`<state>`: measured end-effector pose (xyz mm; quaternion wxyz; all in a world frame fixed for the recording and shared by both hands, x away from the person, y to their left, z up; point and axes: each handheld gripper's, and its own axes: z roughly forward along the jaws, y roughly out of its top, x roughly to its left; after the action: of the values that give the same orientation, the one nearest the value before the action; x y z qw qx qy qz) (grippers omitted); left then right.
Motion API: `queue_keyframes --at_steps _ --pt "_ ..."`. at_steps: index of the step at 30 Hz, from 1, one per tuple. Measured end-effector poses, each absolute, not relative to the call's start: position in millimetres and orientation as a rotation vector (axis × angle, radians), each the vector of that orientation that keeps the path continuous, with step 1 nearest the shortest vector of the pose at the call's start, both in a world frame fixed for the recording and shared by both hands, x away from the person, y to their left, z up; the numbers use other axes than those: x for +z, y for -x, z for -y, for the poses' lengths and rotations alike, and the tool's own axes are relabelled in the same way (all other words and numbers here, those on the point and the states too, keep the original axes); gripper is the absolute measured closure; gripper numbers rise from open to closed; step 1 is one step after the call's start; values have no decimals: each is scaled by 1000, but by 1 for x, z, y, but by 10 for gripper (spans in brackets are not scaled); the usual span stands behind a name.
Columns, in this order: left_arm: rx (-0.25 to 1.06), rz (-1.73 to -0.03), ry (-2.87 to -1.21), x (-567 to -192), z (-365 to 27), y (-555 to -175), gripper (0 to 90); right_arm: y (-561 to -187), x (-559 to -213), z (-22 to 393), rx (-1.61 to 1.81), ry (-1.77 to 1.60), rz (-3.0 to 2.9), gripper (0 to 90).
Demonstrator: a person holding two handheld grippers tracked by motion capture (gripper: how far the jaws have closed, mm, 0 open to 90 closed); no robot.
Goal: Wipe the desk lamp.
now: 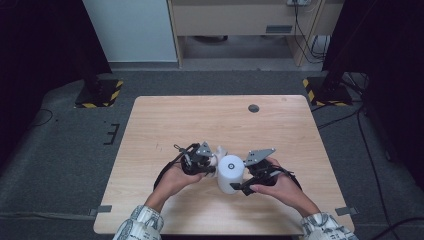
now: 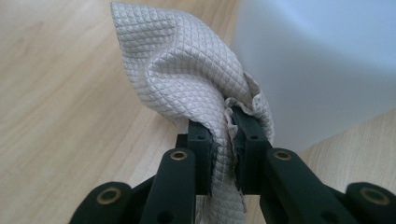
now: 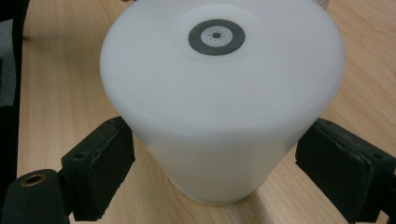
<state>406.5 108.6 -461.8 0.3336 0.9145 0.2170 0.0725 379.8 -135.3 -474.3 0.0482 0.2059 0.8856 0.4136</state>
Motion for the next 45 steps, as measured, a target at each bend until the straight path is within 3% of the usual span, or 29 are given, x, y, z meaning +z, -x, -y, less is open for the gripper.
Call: queue_keyframes --at_steps 7,27,45 --pt "214 -561 -2356 -447 -107 -411 789 -378 -475 138 1275 -637 -2695 140" --pt "176 -563 -2409 -474 -106 -407 790 -377 -477 140 1272 -639 -2696 146" --pt "205 -561 -2377 -461 -106 -410 790 -375 -475 143 1287 -637 -2682 164"
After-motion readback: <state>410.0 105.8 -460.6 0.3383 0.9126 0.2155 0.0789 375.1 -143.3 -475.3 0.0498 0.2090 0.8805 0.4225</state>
